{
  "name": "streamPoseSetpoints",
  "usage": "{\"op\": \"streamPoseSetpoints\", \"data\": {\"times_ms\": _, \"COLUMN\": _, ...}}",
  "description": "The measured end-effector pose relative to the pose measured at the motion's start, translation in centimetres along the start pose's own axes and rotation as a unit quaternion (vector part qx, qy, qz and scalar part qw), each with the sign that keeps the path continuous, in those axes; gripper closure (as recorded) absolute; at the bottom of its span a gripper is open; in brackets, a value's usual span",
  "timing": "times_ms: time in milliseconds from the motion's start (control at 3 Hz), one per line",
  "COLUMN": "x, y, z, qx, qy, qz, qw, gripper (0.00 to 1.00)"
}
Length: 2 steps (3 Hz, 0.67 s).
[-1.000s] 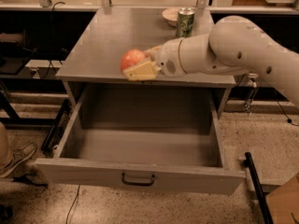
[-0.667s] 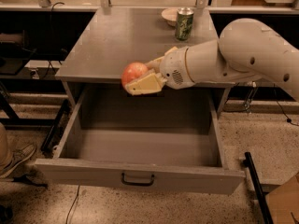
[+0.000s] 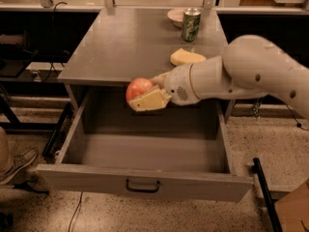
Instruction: Place apple into top drawer
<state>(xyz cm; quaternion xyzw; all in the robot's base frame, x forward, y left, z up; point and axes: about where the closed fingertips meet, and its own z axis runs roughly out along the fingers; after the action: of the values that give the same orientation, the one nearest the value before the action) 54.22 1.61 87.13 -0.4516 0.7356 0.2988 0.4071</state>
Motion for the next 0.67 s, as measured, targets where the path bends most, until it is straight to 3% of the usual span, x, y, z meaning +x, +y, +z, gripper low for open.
{"op": "streamPoseSetpoints", "data": {"times_ms": 667, "x": 8.4, "y": 1.7, "z": 4.9, "qx": 0.022, "qy": 0.016, "qz": 0.059, "qw": 0.9979, "gripper": 1.0}}
